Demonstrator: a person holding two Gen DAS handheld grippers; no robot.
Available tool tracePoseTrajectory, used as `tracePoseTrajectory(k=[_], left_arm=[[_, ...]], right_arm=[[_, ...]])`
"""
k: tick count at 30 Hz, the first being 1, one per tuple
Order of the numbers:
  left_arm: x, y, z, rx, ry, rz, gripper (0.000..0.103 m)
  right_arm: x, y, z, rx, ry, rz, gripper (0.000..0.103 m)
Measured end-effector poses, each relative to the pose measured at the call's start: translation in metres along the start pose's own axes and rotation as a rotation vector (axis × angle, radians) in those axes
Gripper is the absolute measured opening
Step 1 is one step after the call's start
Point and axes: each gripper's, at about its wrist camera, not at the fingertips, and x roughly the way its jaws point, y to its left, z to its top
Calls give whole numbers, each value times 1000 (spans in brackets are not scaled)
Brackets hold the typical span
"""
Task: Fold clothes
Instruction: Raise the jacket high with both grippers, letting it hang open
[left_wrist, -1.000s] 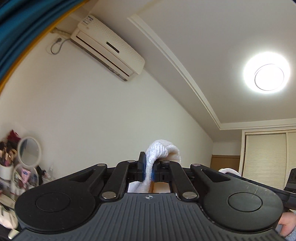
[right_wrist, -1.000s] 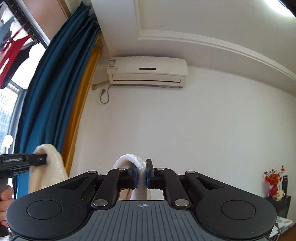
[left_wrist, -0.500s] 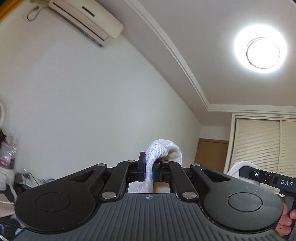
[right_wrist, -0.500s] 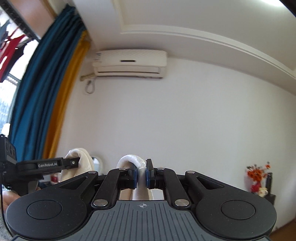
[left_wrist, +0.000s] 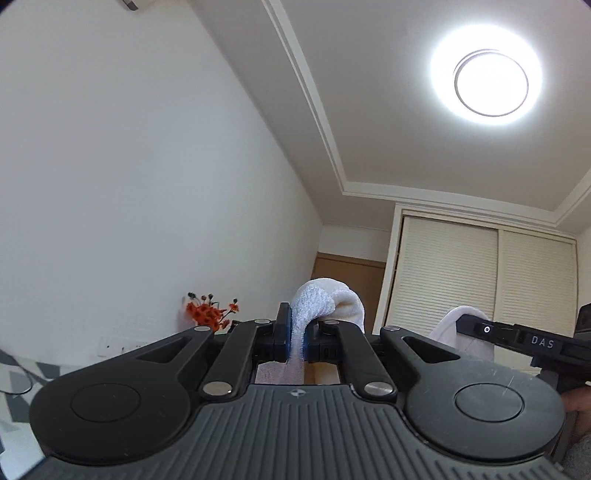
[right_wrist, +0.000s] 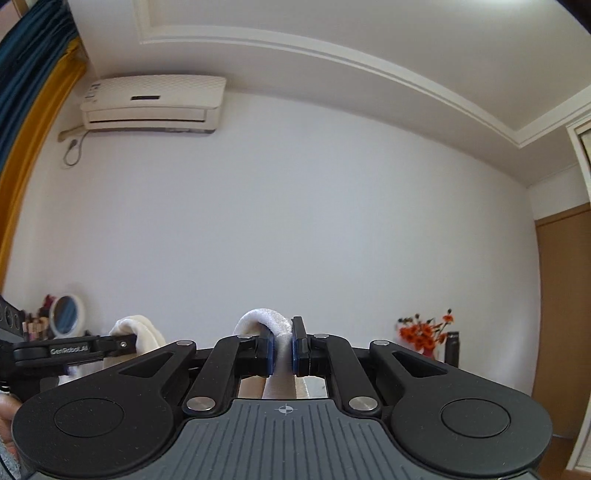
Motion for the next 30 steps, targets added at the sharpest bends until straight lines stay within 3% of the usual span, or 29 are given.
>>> tracePoseTrajectory(k=[4, 11, 17, 23, 27, 30], left_arm=[[67, 39, -4, -41, -44, -41, 6], [151, 75, -3, -26, -10, 9, 6], [205, 96, -12, -28, 0, 154, 6], [244, 98, -23, 0, -55, 337, 6], [263, 89, -22, 22, -114, 422, 6], [278, 83, -21, 38, -159, 485, 6]], right_arm=[[61, -48, -8, 33, -21, -35, 8], [152, -107, -30, 48, -44, -44, 8], [237, -176, -56, 82, -40, 15, 8], [317, -260, -82, 156, -73, 163, 8], [366, -311, -84, 176, -98, 272, 8], [410, -327, -65, 171, -132, 350, 8]])
